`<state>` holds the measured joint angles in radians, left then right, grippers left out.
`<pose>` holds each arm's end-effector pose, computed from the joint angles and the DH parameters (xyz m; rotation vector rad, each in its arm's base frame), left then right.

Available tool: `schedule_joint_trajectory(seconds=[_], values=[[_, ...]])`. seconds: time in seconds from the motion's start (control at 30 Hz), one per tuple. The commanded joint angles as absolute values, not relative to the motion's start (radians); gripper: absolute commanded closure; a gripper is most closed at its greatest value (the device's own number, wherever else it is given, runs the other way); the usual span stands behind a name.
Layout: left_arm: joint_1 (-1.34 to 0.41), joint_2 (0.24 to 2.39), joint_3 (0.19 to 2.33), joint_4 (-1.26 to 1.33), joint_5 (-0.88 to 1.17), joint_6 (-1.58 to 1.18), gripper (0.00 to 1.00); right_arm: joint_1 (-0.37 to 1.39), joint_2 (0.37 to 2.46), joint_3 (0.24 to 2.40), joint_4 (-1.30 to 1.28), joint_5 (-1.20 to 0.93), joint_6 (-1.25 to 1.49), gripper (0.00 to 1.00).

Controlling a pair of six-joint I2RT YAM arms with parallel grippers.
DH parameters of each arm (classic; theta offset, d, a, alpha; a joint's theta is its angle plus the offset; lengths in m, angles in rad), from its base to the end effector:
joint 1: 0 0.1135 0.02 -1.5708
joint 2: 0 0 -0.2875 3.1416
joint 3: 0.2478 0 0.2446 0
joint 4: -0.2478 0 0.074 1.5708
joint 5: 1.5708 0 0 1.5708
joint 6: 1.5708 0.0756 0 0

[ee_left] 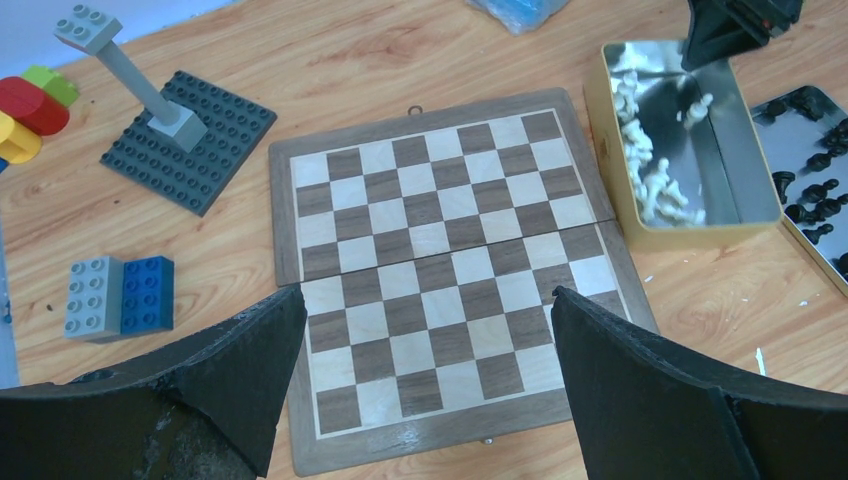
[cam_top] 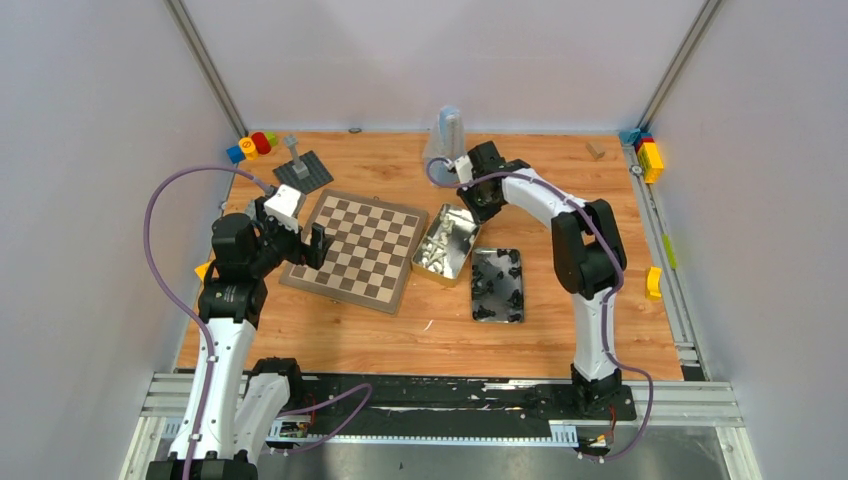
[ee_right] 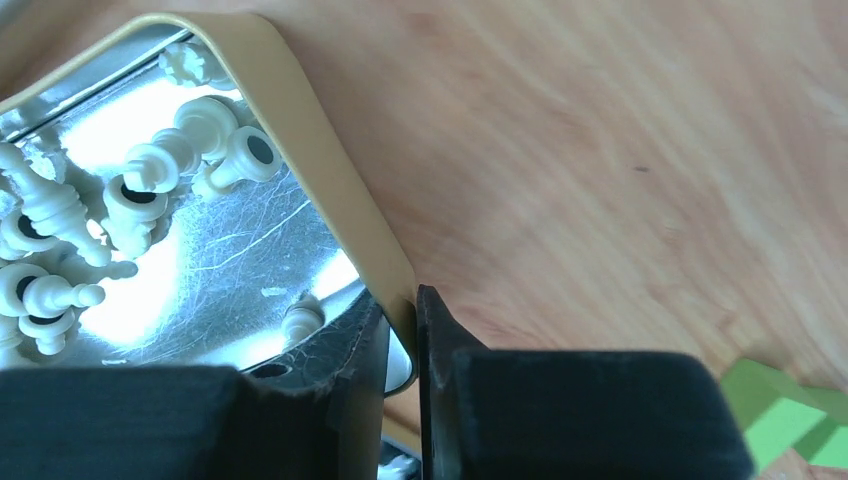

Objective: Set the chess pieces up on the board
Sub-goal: Move the storage box to the center of the board.

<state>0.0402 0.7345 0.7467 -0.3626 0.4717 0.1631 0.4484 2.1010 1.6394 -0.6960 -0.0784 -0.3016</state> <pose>0.1770 -0.0273 0.3205 0.4279 1.8447 -0.3140 0.4159 0.2067 0.1728 -1.0213 2.5334 0.1488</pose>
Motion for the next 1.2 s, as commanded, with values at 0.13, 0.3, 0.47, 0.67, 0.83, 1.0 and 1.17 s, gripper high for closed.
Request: schedule_joint_trajectory(seconds=[0.13,0.3,0.47,0.67,0.83,1.0,1.17], values=[[0.046,0.719,0.75,-0.337,0.494,0.173,0.0,0.273,2.177,1.778,-0.733,-0.042,-0.215,0.91],[0.046,0.721,0.749,-0.336,0.498,0.172,0.0,0.189,2.182,1.784,-0.737,-0.025,-0.217,0.92],[0.046,0.727,0.742,-0.33,0.494,0.178,0.0,0.125,2.16,1.764,-0.736,-0.031,-0.224,0.84],[0.046,0.799,0.774,-0.34,0.412,0.191,0.0,0.115,2.11,1.743,-0.735,-0.089,-0.229,0.53],[0.047,0.982,0.881,-0.395,0.268,0.232,0.0,0.115,2.03,1.734,-0.732,-0.17,-0.217,0.35],[0.047,1.289,1.011,-0.45,0.171,0.232,0.0,0.118,1.914,1.676,-0.728,-0.275,-0.198,0.31],[0.047,1.497,1.15,-0.5,0.193,0.184,0.0,0.122,1.789,1.536,-0.702,-0.35,-0.18,0.3]])
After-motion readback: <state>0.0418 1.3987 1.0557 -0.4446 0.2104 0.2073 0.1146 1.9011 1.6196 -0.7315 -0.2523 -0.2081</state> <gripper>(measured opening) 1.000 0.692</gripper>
